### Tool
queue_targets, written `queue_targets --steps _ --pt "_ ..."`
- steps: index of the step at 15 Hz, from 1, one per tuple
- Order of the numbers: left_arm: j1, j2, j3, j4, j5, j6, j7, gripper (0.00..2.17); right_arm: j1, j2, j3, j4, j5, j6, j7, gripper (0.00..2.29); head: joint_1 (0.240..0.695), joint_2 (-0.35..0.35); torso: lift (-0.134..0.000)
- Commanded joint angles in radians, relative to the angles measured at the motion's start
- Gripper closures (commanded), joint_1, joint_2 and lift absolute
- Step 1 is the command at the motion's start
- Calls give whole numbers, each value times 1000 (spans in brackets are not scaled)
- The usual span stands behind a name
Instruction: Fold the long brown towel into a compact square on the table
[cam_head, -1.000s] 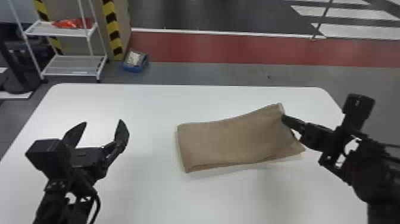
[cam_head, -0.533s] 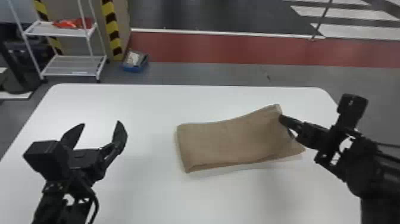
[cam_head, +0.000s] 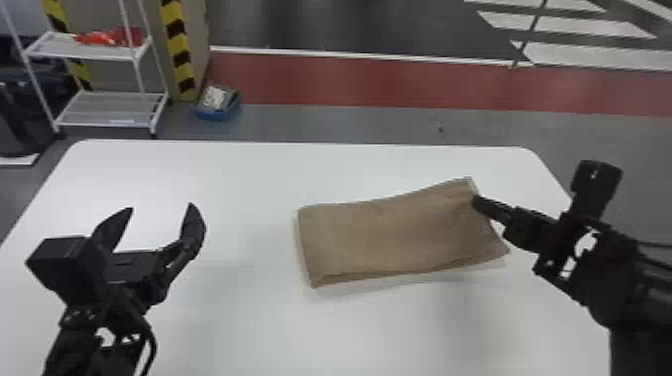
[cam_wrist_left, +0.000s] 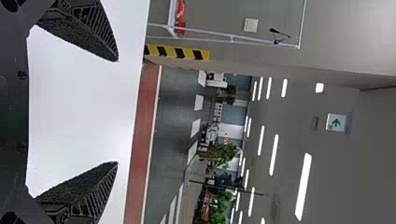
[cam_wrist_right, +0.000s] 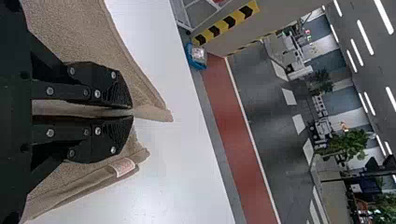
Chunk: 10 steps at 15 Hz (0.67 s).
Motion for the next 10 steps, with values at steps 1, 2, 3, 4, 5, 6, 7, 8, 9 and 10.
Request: queue_targets --steps 1,2,3,4,5,6,7,8,9,10 --pt "3 1 0 0 0 0 1 87 -2 -3 -12 7 -4 13 -2 -2 695 -130 -123" --pt "3 2 0 0 1 0 1 87 -2 -3 -24 5 -3 26 -2 -2 695 -133 -123" --pt "3 2 0 0 1 0 0 87 -3 -4 -32 5 3 35 -3 43 695 -134 -123" --pt "3 2 0 0 1 0 0 87 -3 -4 -35 5 11 38 -3 46 695 -140 -123" --pt "3 2 0 2 1 0 0 87 -8 -9 -38 5 22 47 -3 46 695 -145 -123" --pt "3 2 0 2 1 0 0 87 -12 -20 -41 5 29 63 -3 53 695 -149 -123" --pt "3 2 0 2 1 0 0 87 -20 -30 -41 11 43 63 -3 56 695 -153 -123" --pt "3 2 0 2 1 0 0 87 -29 -41 -41 34 66 69 -3 60 695 -162 -123" --pt "3 2 2 2 1 0 0 87 -43 -53 -41 68 81 69 -3 66 695 -168 -123" --pt "3 2 2 2 1 0 0 87 -54 -69 -43 99 88 69 -3 73 695 -175 -123"
